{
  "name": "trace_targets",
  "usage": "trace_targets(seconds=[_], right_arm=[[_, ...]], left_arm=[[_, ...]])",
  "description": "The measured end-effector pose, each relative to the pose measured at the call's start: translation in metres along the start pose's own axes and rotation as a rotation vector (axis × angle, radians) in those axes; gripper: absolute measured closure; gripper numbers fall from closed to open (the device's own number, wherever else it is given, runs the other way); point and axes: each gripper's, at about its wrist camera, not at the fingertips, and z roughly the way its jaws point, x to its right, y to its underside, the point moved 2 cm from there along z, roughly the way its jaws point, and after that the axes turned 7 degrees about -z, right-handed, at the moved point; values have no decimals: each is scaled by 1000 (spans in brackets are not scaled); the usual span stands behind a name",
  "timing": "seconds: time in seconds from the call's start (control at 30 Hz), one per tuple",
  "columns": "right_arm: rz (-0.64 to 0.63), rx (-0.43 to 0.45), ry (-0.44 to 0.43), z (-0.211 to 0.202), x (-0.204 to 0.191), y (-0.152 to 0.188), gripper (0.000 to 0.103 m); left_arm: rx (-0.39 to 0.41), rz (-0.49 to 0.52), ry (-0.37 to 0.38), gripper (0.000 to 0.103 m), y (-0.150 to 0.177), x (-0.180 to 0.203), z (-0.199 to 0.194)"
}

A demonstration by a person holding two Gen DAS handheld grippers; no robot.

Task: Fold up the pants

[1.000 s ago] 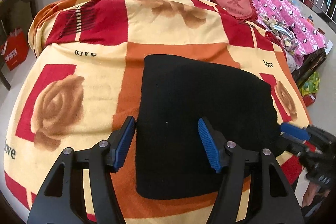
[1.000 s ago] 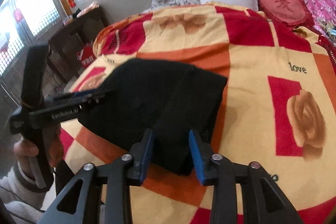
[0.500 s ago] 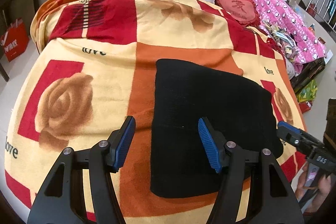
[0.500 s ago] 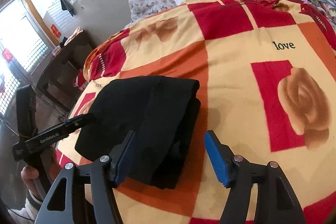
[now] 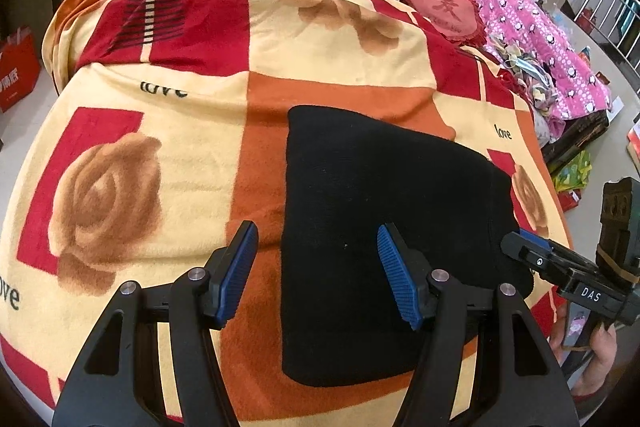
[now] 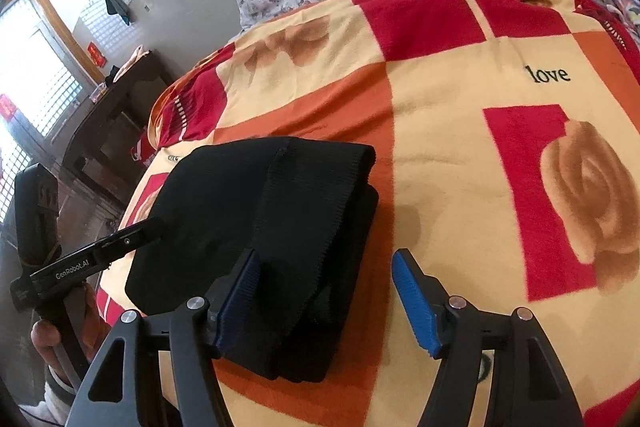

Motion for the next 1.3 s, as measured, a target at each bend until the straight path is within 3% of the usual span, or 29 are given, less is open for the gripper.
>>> trace_targets(seconds=[0.13,0.23,0.37,1.3], right_arm=[[4,-6,-8,3,-1,1,36],[7,-8,-15,5,0,1,36],[12,-13,-26,9,1,1,35],[-8,-19,-91,29,-6,-4,30]], left_arm=[[-6,6,11,41,0,2,4],[-16,0,25,31,-1,3,9],[-50,-11,59,29,0,6,18],[-53,-6,87,21,-6,14,37]])
